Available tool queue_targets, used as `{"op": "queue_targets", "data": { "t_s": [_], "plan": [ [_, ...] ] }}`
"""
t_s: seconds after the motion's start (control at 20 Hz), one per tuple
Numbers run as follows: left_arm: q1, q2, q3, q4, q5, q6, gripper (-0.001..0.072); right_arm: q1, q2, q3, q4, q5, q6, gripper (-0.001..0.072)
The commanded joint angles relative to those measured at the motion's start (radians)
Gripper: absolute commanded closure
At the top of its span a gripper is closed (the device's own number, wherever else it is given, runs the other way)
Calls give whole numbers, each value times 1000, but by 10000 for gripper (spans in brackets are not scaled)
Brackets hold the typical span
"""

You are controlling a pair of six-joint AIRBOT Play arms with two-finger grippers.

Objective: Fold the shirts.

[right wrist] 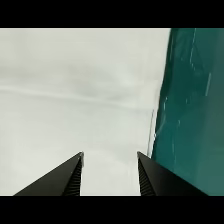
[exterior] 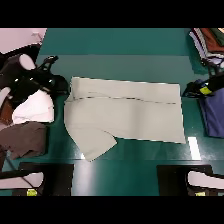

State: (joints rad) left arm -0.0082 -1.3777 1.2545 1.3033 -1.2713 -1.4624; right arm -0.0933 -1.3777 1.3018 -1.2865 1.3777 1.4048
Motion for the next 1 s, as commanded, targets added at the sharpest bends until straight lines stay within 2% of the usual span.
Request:
{"op": "queue_targets", "data": {
  "t_s": [0.0,0.05,0.2,0.35,0.55,0.8,0.85,0.9,0.95],
  "plan": [
    [30,220,-263,12,-27,-33,194,-37,149,-95,13,36,0,315],
    [29,291,-369,-14,-10,-54,149,-45,191,-136,13,34,0,315],
    [29,429,-621,-125,50,-79,148,-45,294,-245,13,-7,0,315],
    [29,463,-770,-233,106,-74,149,-45,349,-297,13,-18,0,315],
    [26,463,-846,-359,216,-45,149,-45,378,-306,13,-17,0,315],
    [-94,463,-861,-409,341,-50,172,-45,415,-306,13,-16,0,315],
    [-103,463,-861,-422,346,-55,220,-45,425,-306,11,-13,0,316],
    [-103,463,-858,-425,336,-56,476,-45,433,-306,2,-6,0,316],
    [-103,463,-850,-420,319,-55,686,-46,438,-306,-9,3,0,315]
  ]
}}
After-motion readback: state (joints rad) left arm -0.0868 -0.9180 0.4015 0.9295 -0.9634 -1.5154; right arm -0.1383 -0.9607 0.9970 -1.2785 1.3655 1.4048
